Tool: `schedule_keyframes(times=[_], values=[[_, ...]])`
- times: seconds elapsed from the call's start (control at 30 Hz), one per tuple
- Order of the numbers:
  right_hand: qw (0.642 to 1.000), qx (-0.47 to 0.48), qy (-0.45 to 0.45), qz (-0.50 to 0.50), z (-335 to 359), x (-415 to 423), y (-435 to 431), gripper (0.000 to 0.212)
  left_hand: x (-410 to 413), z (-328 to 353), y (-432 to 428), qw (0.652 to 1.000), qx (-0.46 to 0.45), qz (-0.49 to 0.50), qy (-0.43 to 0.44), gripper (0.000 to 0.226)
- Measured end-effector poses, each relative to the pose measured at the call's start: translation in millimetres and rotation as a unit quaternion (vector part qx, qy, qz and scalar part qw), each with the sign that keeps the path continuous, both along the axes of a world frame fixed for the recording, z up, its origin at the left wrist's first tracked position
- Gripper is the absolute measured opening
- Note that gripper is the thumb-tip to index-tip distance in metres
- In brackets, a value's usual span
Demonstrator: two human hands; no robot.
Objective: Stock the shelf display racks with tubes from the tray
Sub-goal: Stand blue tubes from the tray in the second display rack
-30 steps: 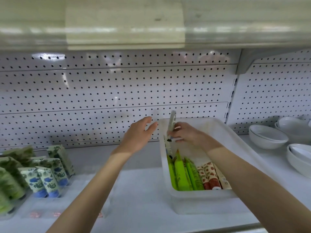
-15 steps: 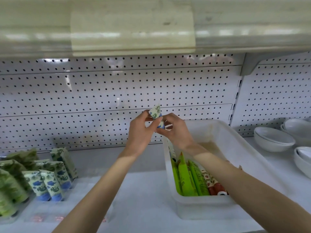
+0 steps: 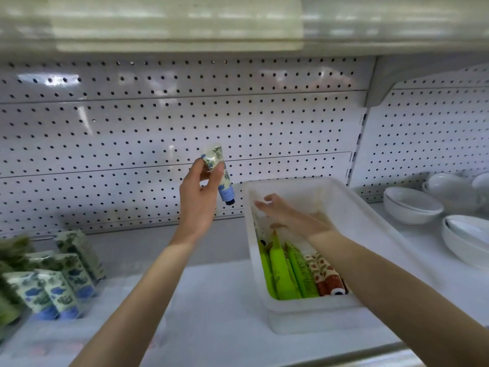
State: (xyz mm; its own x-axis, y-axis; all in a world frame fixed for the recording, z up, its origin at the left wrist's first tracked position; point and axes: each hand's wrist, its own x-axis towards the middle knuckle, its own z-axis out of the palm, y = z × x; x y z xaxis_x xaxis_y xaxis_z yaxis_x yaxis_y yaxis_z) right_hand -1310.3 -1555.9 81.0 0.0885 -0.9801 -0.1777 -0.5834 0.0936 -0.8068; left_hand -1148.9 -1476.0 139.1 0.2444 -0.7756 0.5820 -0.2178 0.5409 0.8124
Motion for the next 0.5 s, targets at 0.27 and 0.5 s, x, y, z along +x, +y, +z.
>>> schedule_keyframes(times=[0.27,0.5], values=[[0.981,0.157,-0.112,0.011,-13,-13,-2,0.054,6,-11,1,0.999,0.039,0.004,-0.004,0.016],[0.987,0.077,-0.137,0.031,-8,-3,2,0.013,5,-12,4,0.998,0.051,0.001,0.028,0.005]])
